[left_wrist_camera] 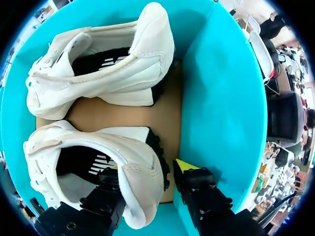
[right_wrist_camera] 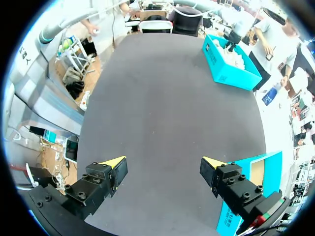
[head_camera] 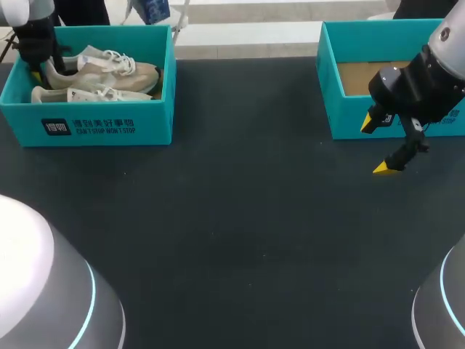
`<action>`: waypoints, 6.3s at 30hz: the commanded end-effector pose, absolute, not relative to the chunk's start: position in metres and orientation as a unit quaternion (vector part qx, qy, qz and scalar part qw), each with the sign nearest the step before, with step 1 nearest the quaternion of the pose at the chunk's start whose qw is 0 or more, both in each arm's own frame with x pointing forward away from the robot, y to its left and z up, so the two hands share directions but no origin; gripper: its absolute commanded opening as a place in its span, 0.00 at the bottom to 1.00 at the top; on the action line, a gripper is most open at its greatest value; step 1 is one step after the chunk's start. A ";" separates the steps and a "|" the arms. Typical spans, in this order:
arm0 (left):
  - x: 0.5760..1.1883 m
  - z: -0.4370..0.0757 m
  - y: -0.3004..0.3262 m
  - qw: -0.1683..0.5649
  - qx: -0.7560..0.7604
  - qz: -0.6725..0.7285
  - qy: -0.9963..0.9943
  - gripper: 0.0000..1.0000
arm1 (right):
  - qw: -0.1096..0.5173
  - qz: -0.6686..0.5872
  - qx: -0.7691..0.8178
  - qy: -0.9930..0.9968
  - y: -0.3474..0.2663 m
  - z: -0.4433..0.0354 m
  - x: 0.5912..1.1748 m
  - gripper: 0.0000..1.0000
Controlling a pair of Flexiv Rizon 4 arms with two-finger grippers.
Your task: Take the shoe out of the shoebox, open the shoe tongue, remove and reinsert the insole, then place the shoe into the shoebox
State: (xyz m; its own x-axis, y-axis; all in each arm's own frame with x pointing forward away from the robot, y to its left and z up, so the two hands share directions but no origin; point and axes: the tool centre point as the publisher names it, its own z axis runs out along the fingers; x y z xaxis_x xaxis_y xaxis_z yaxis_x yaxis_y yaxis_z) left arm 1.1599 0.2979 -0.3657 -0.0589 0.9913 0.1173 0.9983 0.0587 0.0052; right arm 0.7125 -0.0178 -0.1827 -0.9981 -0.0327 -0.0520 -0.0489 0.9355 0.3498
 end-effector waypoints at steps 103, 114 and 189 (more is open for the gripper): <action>1.031 -0.340 0.285 0.024 -0.723 -0.028 -0.690 0.00 | 0.022 0.177 -0.021 0.984 -0.017 -0.184 0.714 1.00; 1.037 -0.307 0.295 0.061 -0.741 -0.036 -0.668 0.00 | 0.022 0.177 -0.021 0.984 -0.017 -0.184 0.714 1.00; 0.938 -0.125 0.250 -0.014 -0.681 -0.055 -0.730 0.00 | 0.022 0.177 -0.021 0.984 -0.017 -0.184 0.714 1.00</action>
State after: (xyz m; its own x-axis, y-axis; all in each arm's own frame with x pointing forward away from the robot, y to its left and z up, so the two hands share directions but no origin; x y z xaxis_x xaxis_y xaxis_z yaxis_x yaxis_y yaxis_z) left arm 0.9727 0.2594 -0.1272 -0.0702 0.9963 0.0496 0.9959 0.0729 -0.0536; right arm 0.7125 -0.0178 -0.1827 -0.9981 -0.0327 -0.0520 -0.0489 0.9355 0.3498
